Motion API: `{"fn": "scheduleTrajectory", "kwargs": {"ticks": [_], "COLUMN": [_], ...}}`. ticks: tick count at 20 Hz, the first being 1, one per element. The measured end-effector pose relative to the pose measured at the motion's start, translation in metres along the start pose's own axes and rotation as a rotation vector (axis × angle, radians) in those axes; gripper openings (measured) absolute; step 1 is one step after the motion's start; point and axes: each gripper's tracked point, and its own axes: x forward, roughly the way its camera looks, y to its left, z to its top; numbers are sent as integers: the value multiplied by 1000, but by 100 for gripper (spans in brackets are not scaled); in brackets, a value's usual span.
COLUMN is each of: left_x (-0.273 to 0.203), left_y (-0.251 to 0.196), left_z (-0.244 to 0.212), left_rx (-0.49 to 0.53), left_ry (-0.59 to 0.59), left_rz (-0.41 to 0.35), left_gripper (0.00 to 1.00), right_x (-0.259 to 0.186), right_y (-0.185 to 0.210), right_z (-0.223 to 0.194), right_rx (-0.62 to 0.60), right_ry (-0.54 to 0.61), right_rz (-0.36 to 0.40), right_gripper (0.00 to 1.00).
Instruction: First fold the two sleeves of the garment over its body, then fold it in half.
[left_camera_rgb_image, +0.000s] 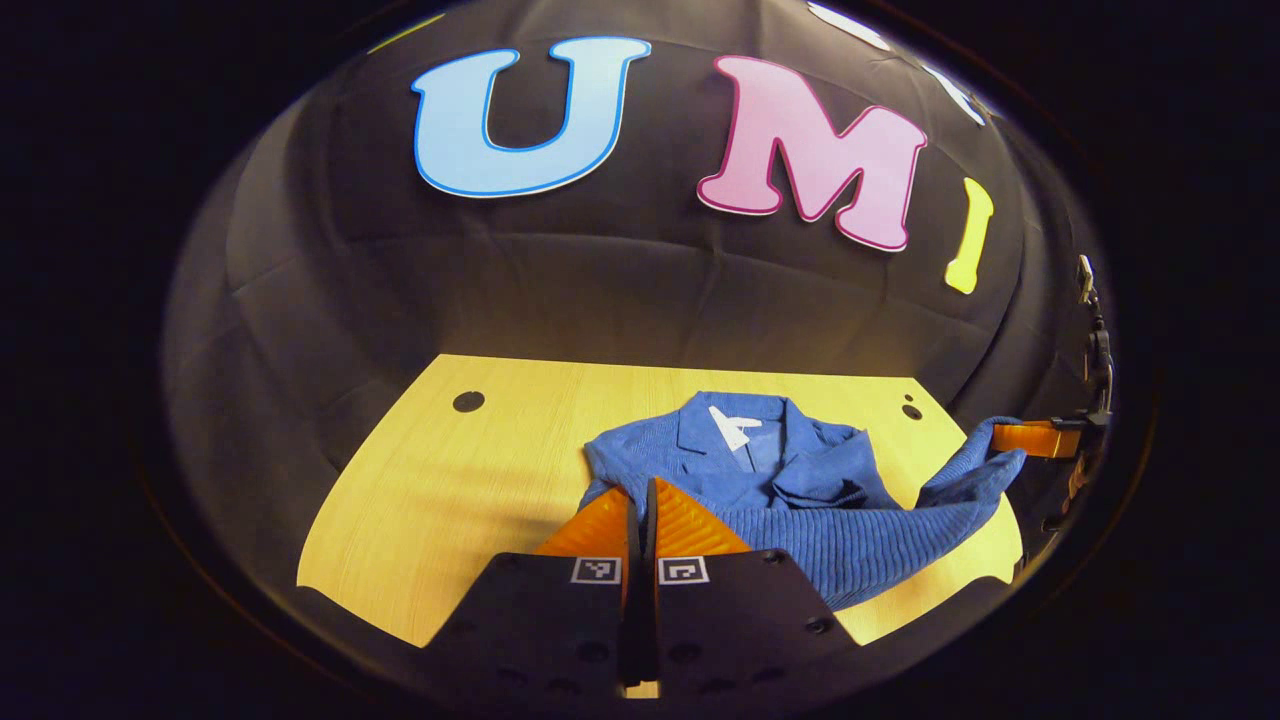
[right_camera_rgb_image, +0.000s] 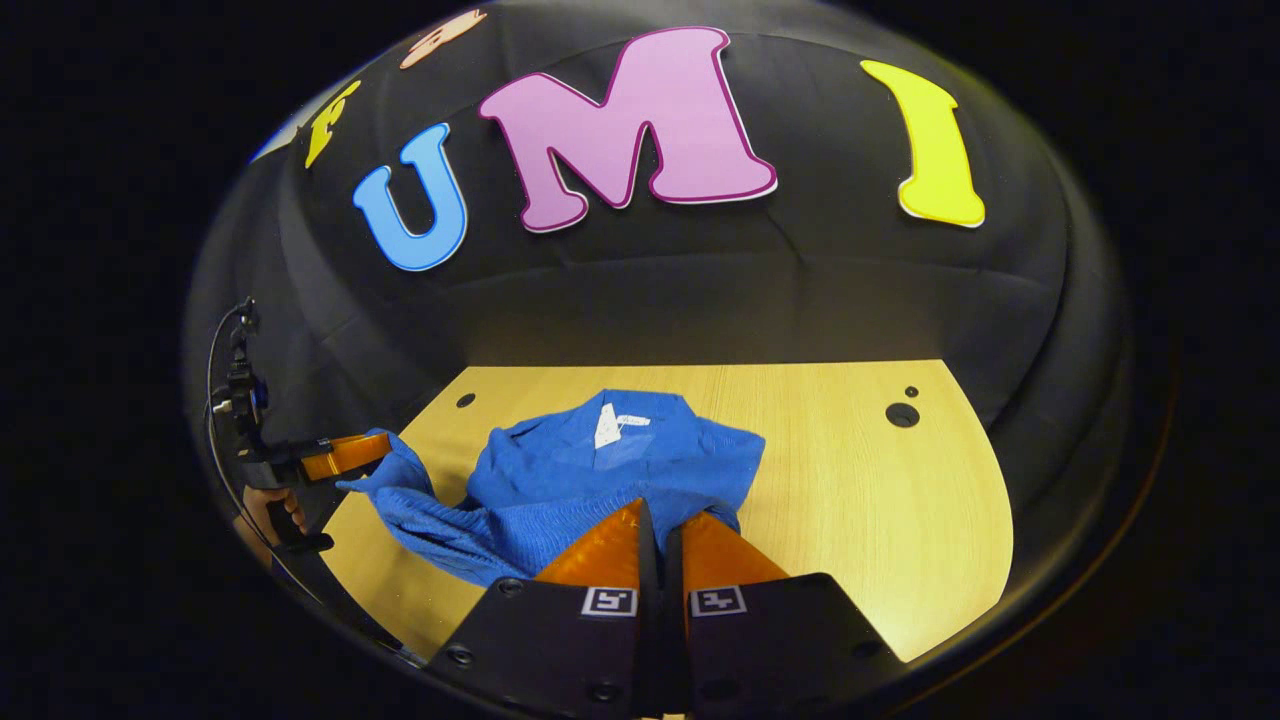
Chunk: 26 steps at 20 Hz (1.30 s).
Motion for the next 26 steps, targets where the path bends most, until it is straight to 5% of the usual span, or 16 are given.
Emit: {"fn": "scheduleTrajectory", "kwargs": {"ticks": [9,15,18,19,26], "left_x": [77,94,80,72,1], "left_y": [11,16,6,3,-9], "left_z": [31,57,85,90,105], "left_rx": [13,15,-17,-16,82], "left_ry": [63,-8,-155,-184,-319], "left_rz": [18,46,33,30,105], "left_gripper": [0,0,78,83,84], "right_x": [76,93,81,73,20], "right_y": [-35,-44,-55,-56,-28], "right_z": [28,45,74,86,92], "right_rx": [-19,-54,-100,-121,-157], "right_ry": [26,-18,-152,-205,-335], "right_rz": [-46,-94,-170,-185,-173], "right_gripper": [4,4,74,95,99]}}
